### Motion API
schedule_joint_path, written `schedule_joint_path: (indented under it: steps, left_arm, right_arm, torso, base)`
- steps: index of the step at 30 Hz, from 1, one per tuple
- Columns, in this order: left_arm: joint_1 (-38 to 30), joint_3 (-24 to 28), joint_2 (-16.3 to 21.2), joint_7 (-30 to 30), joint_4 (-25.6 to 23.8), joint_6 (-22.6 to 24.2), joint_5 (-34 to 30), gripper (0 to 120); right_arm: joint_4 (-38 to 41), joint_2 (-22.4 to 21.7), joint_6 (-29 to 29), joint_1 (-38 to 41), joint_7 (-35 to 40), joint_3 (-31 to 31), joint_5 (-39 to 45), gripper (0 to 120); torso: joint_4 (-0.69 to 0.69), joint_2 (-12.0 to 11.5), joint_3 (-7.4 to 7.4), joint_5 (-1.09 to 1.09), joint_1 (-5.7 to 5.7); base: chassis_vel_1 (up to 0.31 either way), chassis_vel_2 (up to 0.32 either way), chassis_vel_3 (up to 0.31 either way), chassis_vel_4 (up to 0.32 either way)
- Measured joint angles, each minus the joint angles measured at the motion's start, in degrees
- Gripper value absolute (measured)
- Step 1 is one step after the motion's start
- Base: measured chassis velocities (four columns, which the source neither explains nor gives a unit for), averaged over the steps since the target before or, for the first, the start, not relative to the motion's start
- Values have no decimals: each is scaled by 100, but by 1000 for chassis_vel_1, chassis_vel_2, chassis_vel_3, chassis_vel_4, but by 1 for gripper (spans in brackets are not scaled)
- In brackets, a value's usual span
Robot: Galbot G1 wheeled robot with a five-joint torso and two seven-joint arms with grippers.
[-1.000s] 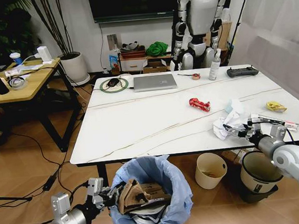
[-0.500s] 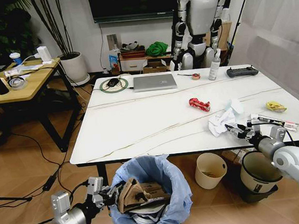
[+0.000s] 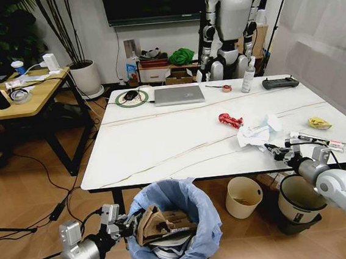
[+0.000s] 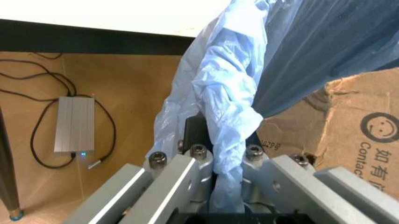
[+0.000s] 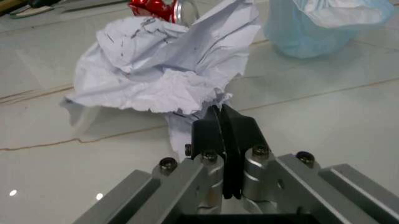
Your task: Pick up the trash bin and place the trash from the table into it.
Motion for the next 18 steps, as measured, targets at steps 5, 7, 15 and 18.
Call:
schedule_joint_path:
  steps: [5,7,15,18]
  left_arm:
    - [-3,3,-7,0,0,-2,-3,0]
    - [-4,3,-9,0,1,-2,-3,0]
    - [-12,18,-33,0,2,-3,10,0]
    - [-31,29,-46,-5,4,-5,13,0]
  right_arm:
    - [193,-67,49,-14,-88,50,0,0]
    - [247,-92,56,-26,-102,67,0,0]
    - [590,-214,117,-125,-176,178,-6,0]
    - [731,-284,178,-173,-238,261,-6,0]
  torso:
    - [0,0,0,0,0]
    - [0,0,0,0,0]
    - [0,0,0,0,0]
    - [0,0,0,0,0]
  base:
    - [0,0,0,0]
    - [0,0,0,0]
    - [0,0,0,0]
    - [0,0,0,0]
